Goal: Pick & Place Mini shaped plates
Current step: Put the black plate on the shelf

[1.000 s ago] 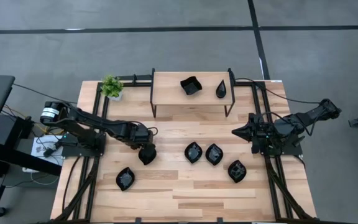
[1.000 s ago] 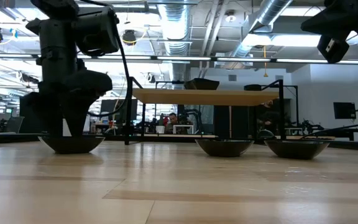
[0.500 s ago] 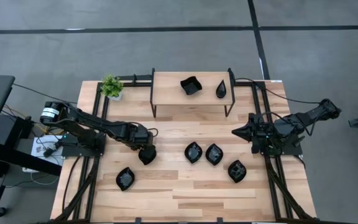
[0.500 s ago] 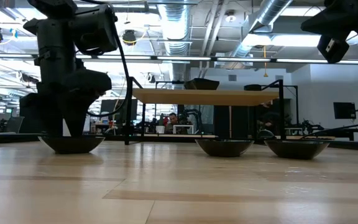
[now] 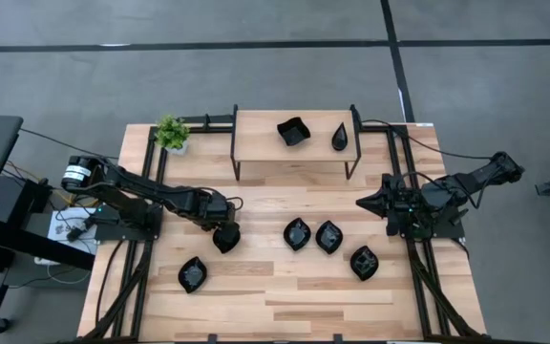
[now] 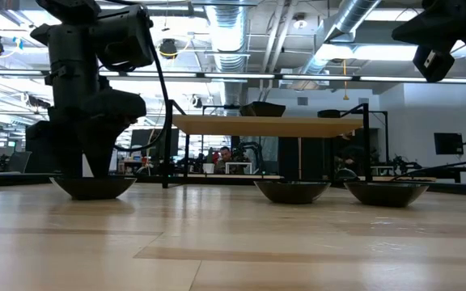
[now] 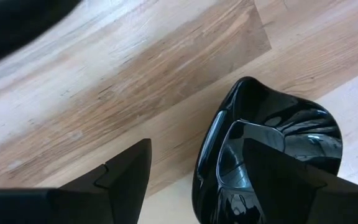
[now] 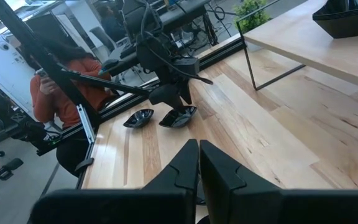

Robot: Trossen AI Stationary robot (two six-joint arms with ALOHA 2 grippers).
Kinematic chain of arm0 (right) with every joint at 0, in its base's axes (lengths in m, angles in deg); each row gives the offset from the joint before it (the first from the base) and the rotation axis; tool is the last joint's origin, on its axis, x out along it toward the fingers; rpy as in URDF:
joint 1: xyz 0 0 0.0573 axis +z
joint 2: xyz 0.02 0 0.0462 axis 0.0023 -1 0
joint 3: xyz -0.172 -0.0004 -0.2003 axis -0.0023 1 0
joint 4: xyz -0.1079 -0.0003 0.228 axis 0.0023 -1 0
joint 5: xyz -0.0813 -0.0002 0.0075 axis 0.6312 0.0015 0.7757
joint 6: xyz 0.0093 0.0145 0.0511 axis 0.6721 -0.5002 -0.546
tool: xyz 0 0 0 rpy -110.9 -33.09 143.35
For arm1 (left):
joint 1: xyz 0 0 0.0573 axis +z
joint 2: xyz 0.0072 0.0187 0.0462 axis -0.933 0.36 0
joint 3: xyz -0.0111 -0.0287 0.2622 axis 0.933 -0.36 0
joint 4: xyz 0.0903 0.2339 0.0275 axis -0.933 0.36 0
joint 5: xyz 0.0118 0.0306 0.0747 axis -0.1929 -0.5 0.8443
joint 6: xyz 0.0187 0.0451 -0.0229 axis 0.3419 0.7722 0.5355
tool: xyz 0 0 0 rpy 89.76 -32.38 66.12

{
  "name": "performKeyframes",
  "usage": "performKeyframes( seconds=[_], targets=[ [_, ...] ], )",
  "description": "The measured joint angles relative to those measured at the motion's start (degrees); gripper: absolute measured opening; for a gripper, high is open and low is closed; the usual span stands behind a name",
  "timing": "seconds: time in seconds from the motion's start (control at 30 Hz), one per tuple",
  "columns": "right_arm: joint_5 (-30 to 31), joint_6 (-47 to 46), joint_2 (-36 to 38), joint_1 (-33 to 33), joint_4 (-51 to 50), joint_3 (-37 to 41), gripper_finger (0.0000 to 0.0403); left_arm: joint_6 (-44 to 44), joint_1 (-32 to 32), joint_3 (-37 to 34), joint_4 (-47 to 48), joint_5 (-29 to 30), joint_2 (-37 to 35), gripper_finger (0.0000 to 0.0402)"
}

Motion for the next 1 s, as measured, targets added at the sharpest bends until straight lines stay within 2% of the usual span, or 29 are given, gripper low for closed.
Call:
performKeyframes(
  seconds=[0.2, 0.5, 1.0],
  targets=[
    [0.0, 0.0, 0.0, 0.0, 0.0, 0.0, 0.001, 0.0, 0.0, 0.0, -0.6, 0.0, 0.0, 0.0245],
    [0.0, 0.1, 0.0, 0.0, 0.0, 0.0, 0.001, 0.0, 0.0, 0.0, -1.0, 0.0, 0.0, 0.016],
    [0.0, 0.2, 0.0, 0.0, 0.0, 0.0, 0.001, 0.0, 0.0, 0.0, -1.1, 0.0, 0.9, 0.008]
  ],
)
